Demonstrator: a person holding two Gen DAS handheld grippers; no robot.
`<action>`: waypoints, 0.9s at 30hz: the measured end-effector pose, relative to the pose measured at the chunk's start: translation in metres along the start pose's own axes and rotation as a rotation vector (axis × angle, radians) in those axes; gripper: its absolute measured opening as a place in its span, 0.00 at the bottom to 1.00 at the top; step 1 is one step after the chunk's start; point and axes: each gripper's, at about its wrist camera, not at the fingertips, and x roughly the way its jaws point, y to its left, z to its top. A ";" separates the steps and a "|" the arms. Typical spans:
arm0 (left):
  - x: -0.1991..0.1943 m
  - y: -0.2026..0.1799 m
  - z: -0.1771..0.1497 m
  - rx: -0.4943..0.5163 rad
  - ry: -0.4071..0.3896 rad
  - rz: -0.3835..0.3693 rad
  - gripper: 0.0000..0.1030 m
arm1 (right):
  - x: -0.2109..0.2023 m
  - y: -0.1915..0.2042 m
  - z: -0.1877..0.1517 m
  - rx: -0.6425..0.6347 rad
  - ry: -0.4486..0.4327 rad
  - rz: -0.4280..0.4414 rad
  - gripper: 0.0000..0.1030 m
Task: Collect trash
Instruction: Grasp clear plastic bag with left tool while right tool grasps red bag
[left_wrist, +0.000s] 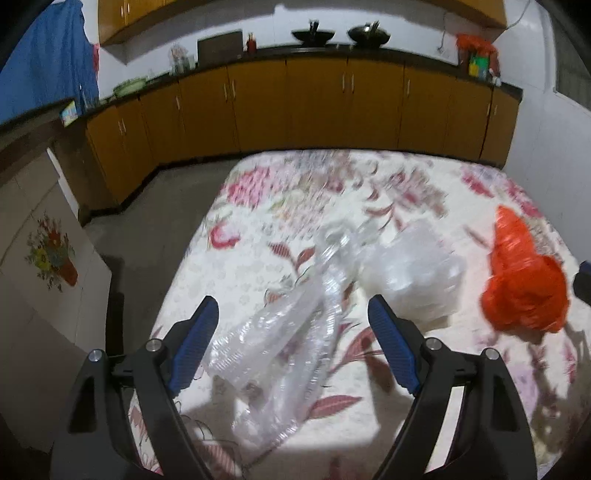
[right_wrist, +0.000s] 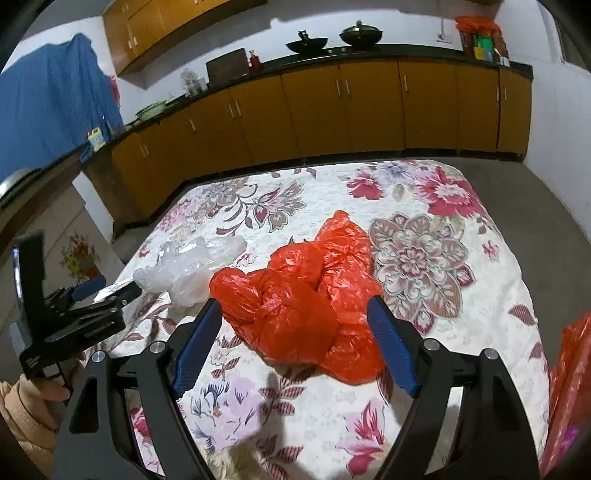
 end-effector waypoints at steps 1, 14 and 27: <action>0.005 0.004 -0.001 -0.011 0.017 -0.006 0.79 | 0.002 0.001 0.000 -0.009 0.003 -0.001 0.78; 0.024 0.019 -0.004 -0.072 0.109 -0.123 0.13 | 0.024 0.012 -0.011 -0.073 0.093 0.016 0.69; -0.002 0.013 -0.001 -0.065 0.050 -0.126 0.09 | 0.012 0.004 -0.016 -0.039 0.087 0.049 0.31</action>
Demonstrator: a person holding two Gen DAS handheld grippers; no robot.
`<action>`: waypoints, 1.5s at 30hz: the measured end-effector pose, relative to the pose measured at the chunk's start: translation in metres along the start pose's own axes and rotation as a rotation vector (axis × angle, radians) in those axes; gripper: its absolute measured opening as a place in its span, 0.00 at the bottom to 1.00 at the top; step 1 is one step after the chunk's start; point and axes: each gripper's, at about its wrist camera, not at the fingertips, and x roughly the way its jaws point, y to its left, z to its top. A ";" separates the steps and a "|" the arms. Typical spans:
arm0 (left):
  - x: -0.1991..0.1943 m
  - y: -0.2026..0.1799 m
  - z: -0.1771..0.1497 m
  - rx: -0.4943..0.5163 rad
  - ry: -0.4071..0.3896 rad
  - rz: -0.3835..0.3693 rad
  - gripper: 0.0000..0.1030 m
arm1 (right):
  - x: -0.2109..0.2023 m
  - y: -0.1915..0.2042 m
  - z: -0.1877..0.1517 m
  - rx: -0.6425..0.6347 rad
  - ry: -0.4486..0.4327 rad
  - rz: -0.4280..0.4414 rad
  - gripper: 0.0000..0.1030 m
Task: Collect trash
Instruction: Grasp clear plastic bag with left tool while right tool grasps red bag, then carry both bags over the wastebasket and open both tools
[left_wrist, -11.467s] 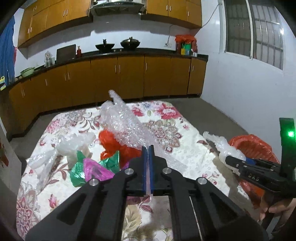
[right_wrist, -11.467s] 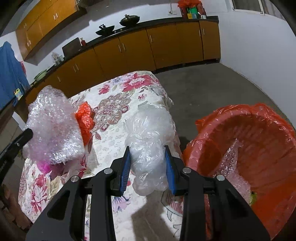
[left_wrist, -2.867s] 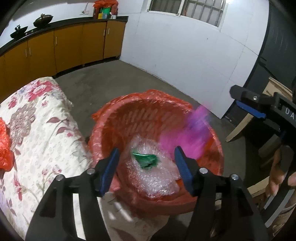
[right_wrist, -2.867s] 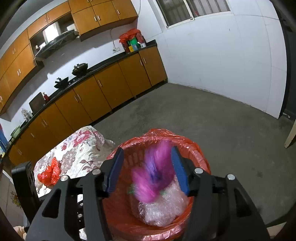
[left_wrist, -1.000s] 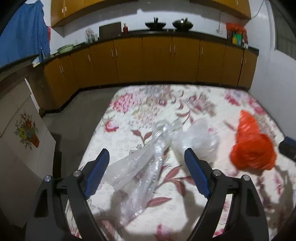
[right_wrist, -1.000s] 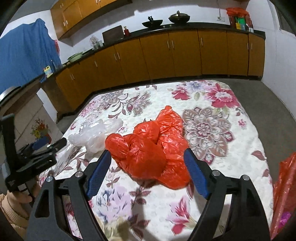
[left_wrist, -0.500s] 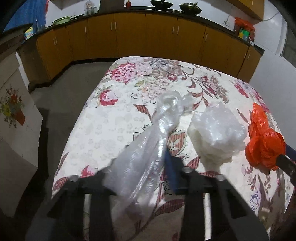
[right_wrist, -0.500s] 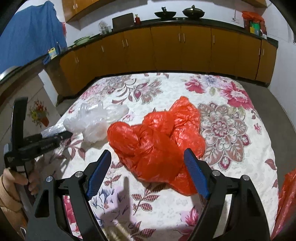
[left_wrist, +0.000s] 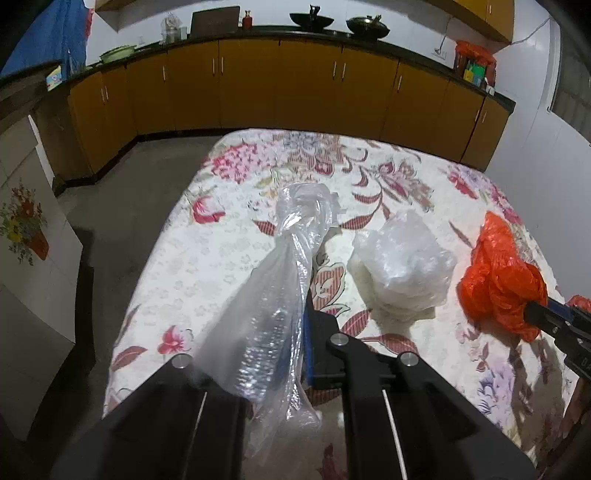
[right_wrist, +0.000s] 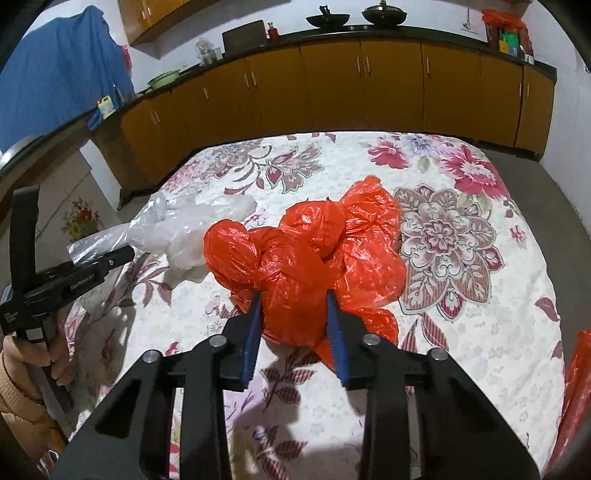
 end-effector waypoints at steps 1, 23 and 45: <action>-0.005 0.000 0.000 -0.002 -0.009 0.001 0.09 | -0.003 0.000 0.000 0.004 -0.006 0.003 0.31; -0.114 -0.091 -0.008 0.110 -0.138 -0.199 0.09 | -0.164 -0.075 -0.037 0.182 -0.223 -0.206 0.31; -0.157 -0.272 -0.053 0.350 -0.108 -0.501 0.09 | -0.278 -0.165 -0.098 0.416 -0.361 -0.471 0.31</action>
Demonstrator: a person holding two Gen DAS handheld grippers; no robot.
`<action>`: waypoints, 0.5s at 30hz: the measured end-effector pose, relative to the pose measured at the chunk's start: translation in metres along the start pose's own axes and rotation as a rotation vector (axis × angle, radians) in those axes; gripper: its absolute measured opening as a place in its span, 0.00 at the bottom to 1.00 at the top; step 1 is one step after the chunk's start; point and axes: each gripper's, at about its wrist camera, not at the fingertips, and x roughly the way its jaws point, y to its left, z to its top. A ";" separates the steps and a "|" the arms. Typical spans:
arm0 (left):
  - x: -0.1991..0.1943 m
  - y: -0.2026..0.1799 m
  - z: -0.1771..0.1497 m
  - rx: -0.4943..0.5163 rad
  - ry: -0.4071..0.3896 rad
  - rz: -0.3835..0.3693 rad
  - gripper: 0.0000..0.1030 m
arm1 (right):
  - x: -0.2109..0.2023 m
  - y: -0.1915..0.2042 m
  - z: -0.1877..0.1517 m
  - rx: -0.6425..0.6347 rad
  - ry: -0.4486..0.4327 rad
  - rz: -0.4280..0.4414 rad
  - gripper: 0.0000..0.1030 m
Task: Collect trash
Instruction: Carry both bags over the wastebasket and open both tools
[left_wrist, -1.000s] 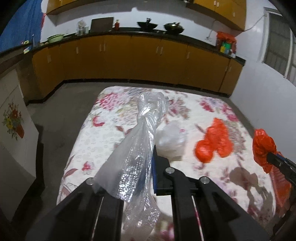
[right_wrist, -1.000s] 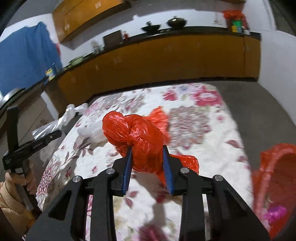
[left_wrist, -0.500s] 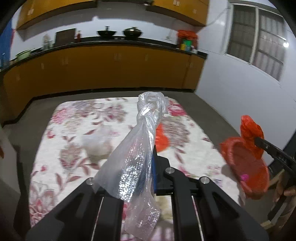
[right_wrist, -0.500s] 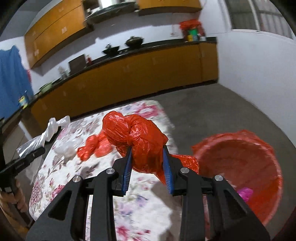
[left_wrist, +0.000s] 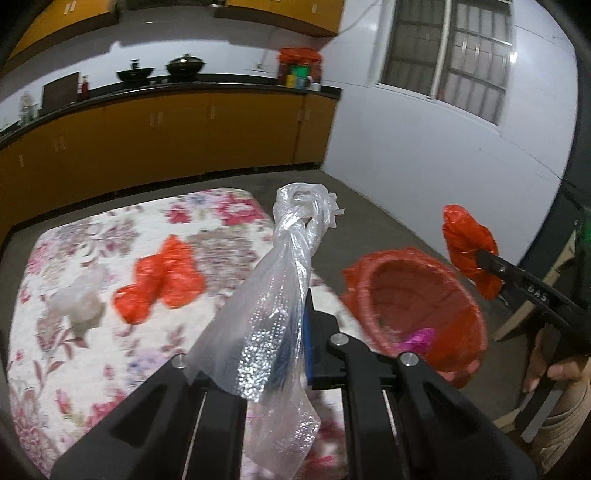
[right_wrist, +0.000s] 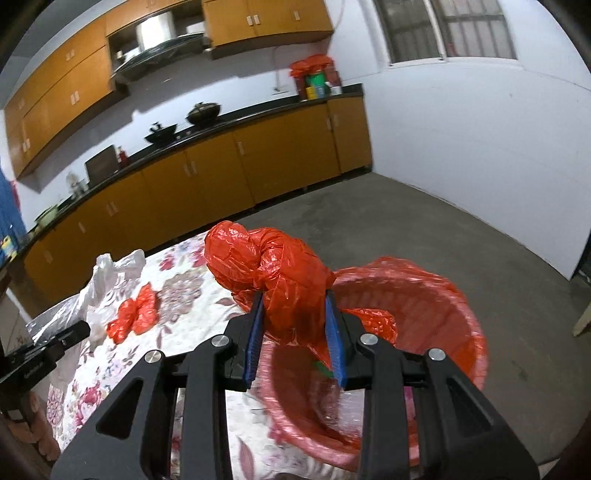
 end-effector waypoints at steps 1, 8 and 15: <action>0.003 -0.006 0.000 0.006 0.003 -0.013 0.09 | -0.002 -0.005 0.001 0.011 -0.005 -0.007 0.31; 0.025 -0.050 0.003 0.030 0.029 -0.104 0.09 | -0.011 -0.034 0.007 0.074 -0.040 -0.039 0.31; 0.051 -0.086 0.001 0.056 0.062 -0.173 0.09 | -0.013 -0.051 0.009 0.123 -0.054 -0.052 0.31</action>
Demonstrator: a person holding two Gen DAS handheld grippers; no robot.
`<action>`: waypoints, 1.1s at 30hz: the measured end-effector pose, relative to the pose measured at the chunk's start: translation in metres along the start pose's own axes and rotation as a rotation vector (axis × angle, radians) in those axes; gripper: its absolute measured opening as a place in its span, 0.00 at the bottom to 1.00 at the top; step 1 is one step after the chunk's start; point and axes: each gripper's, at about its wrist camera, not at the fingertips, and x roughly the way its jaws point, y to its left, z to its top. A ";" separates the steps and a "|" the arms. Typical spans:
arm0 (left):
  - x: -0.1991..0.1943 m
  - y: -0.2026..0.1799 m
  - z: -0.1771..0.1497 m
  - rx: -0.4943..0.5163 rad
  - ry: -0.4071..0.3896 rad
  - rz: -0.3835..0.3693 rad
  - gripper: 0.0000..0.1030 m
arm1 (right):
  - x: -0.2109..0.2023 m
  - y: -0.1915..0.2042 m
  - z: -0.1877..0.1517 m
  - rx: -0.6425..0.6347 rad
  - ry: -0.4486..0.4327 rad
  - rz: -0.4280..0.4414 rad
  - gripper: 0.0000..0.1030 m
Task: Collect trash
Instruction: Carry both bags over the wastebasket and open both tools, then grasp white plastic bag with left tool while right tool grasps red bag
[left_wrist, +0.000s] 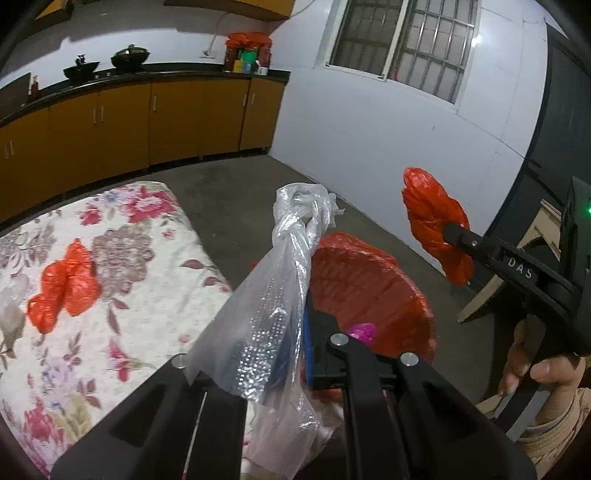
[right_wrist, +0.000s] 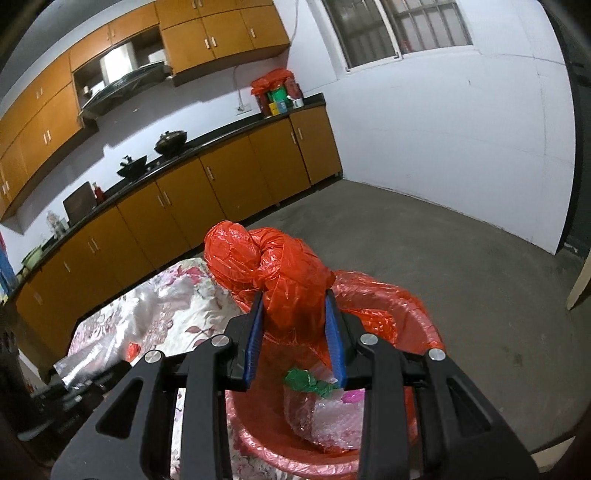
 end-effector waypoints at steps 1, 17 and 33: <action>0.004 -0.003 0.000 0.000 0.005 -0.009 0.09 | 0.000 -0.001 0.000 0.005 0.000 -0.001 0.31; 0.061 -0.041 -0.003 0.039 0.086 -0.087 0.14 | 0.013 -0.018 0.009 0.057 -0.006 -0.022 0.36; 0.040 0.028 -0.038 0.019 0.088 0.176 0.67 | 0.014 -0.006 -0.006 -0.022 0.019 -0.057 0.62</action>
